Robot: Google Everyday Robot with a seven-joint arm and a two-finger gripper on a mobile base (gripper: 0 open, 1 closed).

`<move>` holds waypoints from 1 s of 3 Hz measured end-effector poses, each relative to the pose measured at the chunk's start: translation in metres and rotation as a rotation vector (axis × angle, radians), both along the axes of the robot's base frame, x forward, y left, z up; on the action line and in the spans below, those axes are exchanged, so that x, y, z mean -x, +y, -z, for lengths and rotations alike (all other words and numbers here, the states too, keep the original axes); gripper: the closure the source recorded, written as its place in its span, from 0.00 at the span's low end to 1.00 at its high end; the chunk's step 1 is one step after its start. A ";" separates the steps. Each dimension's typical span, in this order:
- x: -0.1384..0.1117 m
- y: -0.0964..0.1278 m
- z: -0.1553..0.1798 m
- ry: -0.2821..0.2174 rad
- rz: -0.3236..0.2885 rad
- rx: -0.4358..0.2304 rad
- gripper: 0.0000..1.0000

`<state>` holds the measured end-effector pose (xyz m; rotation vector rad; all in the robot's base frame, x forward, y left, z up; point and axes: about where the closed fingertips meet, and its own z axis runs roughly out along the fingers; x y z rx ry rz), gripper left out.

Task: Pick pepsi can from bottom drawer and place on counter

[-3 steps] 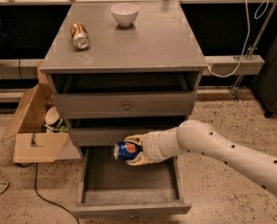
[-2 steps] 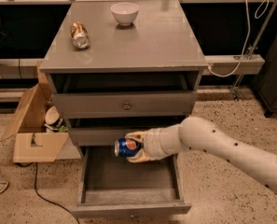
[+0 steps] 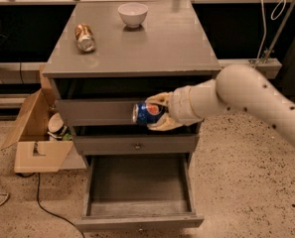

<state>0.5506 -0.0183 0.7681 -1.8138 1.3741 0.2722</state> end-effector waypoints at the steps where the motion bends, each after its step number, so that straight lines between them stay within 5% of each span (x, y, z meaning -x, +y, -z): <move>1: -0.037 -0.026 -0.068 0.005 0.053 0.025 1.00; 2: -0.036 -0.026 -0.066 0.007 0.051 0.026 1.00; 3: -0.071 -0.034 -0.093 0.008 0.071 0.041 1.00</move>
Offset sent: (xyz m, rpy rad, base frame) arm 0.0258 -0.0185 0.0476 -0.0319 0.0162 -0.0384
